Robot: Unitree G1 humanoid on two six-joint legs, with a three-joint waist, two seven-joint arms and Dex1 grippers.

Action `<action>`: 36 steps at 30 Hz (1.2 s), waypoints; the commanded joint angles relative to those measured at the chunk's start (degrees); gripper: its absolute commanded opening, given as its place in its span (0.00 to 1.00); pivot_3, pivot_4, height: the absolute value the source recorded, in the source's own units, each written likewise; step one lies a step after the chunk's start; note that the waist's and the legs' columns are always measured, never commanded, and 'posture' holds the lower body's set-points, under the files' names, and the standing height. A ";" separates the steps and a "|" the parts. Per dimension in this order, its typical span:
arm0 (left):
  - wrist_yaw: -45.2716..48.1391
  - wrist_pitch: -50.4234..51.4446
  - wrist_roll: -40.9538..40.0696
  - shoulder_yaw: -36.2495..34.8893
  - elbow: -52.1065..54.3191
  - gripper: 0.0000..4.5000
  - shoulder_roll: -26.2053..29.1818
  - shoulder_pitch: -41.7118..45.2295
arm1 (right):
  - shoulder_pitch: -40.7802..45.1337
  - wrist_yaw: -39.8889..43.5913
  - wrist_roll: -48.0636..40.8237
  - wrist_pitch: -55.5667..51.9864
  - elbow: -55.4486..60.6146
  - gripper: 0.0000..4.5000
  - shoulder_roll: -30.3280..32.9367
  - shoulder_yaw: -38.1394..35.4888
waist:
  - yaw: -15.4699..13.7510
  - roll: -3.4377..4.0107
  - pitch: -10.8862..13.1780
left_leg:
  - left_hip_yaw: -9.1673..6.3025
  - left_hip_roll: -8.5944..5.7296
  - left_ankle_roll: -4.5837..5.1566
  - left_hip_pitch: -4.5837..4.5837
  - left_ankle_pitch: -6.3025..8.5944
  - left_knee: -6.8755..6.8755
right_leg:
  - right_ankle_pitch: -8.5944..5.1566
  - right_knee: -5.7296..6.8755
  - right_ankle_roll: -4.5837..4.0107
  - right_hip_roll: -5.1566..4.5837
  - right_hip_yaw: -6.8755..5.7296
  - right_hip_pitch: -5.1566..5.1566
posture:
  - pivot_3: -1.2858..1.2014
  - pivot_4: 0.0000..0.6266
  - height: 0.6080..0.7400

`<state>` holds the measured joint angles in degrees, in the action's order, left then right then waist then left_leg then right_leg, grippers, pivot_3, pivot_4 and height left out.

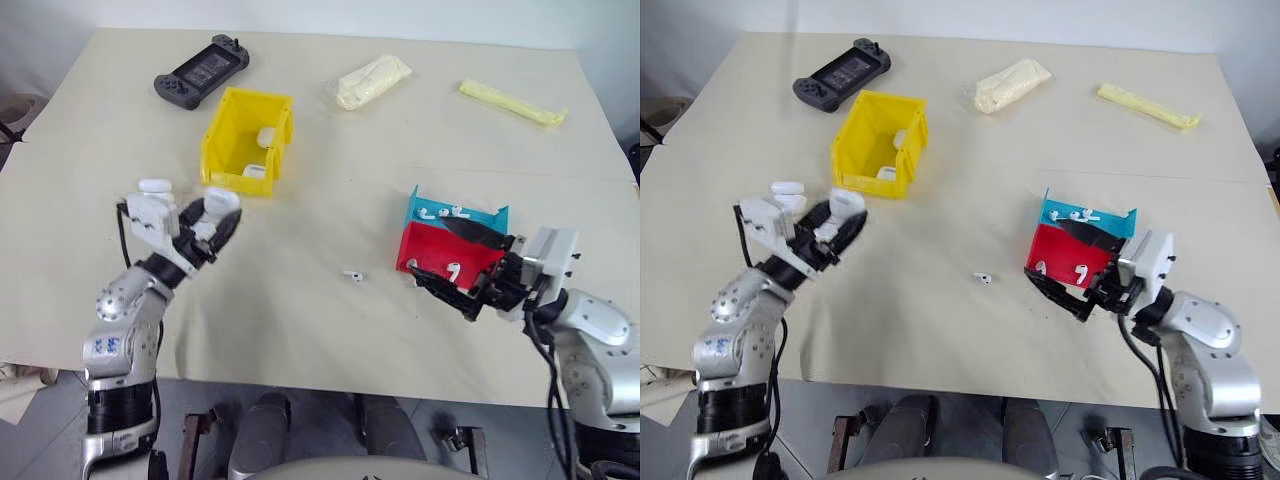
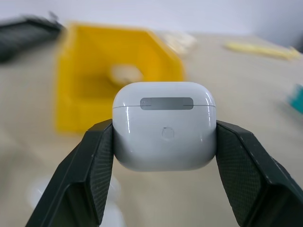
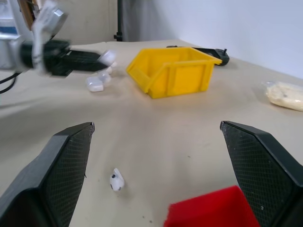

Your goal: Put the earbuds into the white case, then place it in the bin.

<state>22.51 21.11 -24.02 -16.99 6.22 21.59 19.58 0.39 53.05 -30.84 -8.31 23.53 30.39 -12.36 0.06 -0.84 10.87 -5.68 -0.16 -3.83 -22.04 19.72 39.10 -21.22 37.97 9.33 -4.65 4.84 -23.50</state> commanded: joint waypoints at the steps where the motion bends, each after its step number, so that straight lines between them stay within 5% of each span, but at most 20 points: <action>1: -0.07 0.08 1.18 0.62 -5.16 0.62 2.43 7.94 | -0.39 -1.39 0.66 1.80 0.10 0.99 -0.89 0.64 | 0.07 -0.04 -0.03 | 0.00 -0.01 0.00 0.00 0.00 0.00 | 0.00 0.00 0.00 0.00 0.00 0.00 | 0.52 0.24 1.00; 11: 2.41 -5.49 8.99 5.90 -36.86 0.62 5.35 30.71 | -0.16 -4.33 0.58 0.60 1.18 0.99 -1.02 3.10 | 0.92 -0.05 -0.03 | 0.18 -0.08 -0.03 -0.01 -0.02 -0.01 | 0.00 0.01 0.00 0.00 -0.11 -0.01 | 0.52 0.24 1.00; 16: 8.42 -6.37 9.13 7.80 -40.78 0.97 5.19 33.47 | 0.30 -5.27 0.07 0.22 1.81 1.00 -1.06 3.53 | 1.71 -0.05 -0.02 | 0.17 -0.08 -0.04 -0.02 -0.02 -0.02 | 0.00 0.10 0.00 -0.01 -0.16 -0.07 | 0.52 0.24 1.00; 18: 10.18 -6.20 8.52 7.77 -39.17 0.99 5.56 33.14 | 0.32 -5.21 -0.12 0.11 1.79 1.00 -0.89 3.62 | 1.75 -0.05 -0.02 | 0.16 -0.06 -0.05 -0.01 -0.03 -0.02 | 0.00 0.12 -0.01 0.00 -0.16 -0.08 | 0.52 0.24 1.00; 23: 23.17 -6.41 6.68 8.75 -28.40 0.99 12.91 25.20 | 0.02 -1.64 -1.54 -0.97 0.97 1.00 2.17 2.27 | 2.26 -0.05 -0.03 | 0.11 -0.04 -0.06 -0.01 -0.04 -0.02 | 0.00 0.26 -0.01 0.00 -0.09 -0.16 | 0.52 0.24 1.00; 28: 38.92 -6.88 2.65 6.75 -15.25 0.99 24.42 8.55 | 1.18 5.33 -2.06 -0.20 -4.55 1.00 7.85 0.67 | 3.04 -0.04 -0.03 | -0.04 0.00 -0.06 0.09 -0.03 -0.14 | 0.00 0.34 -0.02 -0.02 -0.02 -0.14 | 0.52 0.24 1.00; 36: 38.27 -8.00 -2.21 -1.17 3.29 0.99 23.41 -13.73 | 5.39 12.07 -0.72 2.70 -12.40 1.00 10.95 0.95 | 1.56 -0.04 -0.02 | -0.09 0.06 0.00 0.11 0.00 -0.07 | 0.03 0.09 -0.07 -0.07 -0.02 -0.06 | 0.52 0.24 1.00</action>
<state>62.70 13.50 -24.75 -15.92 5.26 45.81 7.46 5.51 63.94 -31.43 -7.03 11.13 40.76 -10.38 1.61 -0.88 10.84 -5.78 -0.11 -3.83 -21.93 19.72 39.03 -21.19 38.06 9.26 -4.72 4.81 -23.54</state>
